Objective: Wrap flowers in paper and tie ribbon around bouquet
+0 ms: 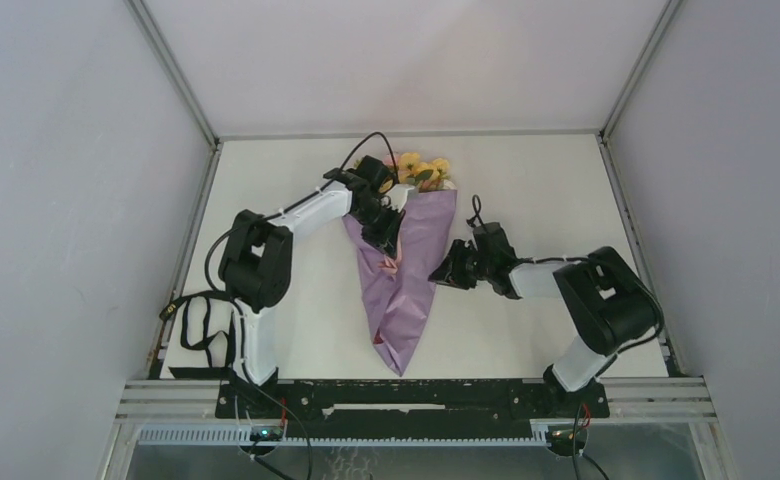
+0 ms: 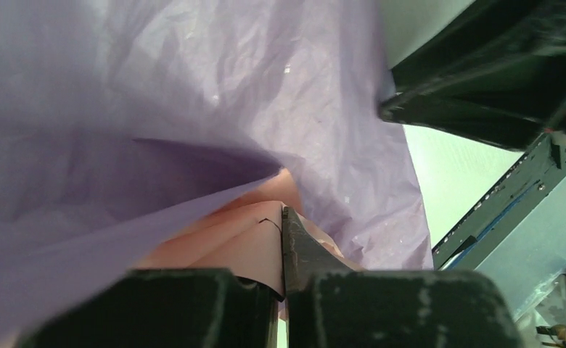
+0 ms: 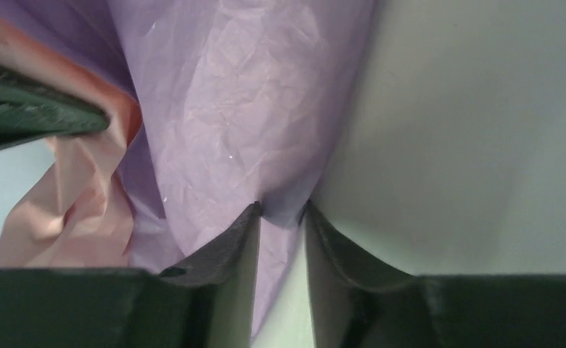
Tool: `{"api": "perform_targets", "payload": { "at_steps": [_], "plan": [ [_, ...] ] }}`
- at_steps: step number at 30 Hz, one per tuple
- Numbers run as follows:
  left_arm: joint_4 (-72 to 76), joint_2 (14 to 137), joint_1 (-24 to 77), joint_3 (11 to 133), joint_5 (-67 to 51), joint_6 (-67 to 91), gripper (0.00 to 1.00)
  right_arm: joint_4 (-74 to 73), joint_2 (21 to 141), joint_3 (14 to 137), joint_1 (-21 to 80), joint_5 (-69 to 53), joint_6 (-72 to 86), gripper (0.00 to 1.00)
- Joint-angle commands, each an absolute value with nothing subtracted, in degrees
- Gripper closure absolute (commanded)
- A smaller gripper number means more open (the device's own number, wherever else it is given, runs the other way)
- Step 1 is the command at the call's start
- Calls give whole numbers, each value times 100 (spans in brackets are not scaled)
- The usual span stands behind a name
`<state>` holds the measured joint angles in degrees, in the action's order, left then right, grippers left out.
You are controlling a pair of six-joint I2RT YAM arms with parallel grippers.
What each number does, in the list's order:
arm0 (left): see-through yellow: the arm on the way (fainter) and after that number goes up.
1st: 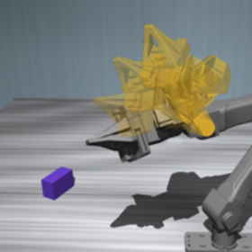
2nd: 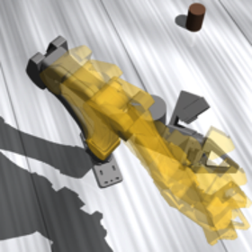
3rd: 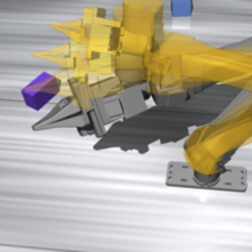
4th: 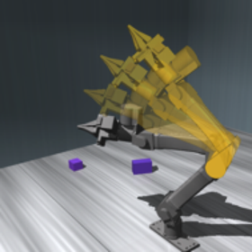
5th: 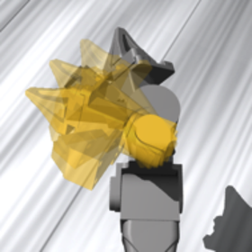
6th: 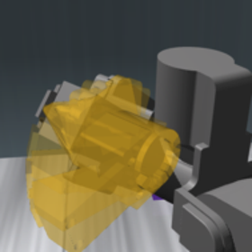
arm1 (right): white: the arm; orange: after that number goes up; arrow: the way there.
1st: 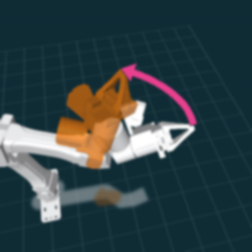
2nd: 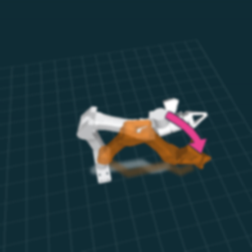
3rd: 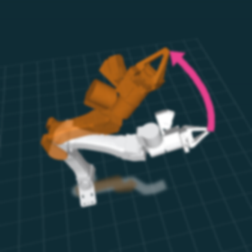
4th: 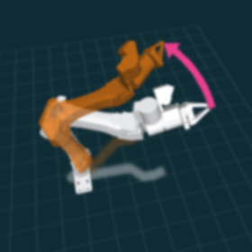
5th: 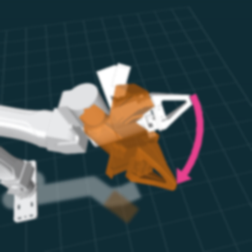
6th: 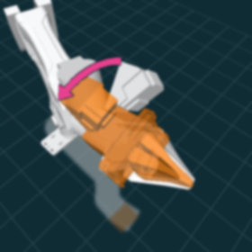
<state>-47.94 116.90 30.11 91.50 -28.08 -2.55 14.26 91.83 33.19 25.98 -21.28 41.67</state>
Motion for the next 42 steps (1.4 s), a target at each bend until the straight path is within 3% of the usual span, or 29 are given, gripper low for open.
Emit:
{"api": "perform_targets", "payload": {
  "at_steps": [1,5,14,24,36,42],
  "plan": [
    [-4850,11103,3232,9158,-2782,-486,95,1995,9735,3643,2756,-2596,4040,71],
    [-4934,10938,3441,9234,-2931,-523,95,2163,9950,3810,2897,-2604,4181,85],
    [-4990,11461,3560,9597,-3204,-281,96,1857,9831,4105,3271,-2395,4144,87],
    [-4618,12051,3567,9661,-2814,-106,97,891,8955,4104,3471,-1639,3948,73],
    [-3896,12149,3560,9171,-2936,121,96,-1024,7259,4112,3473,-411,3543,65],
    [-3846,12240,3546,9176,-2863,71,96,-1300,7011,4106,3465,-383,3335,62]
  ]
}}
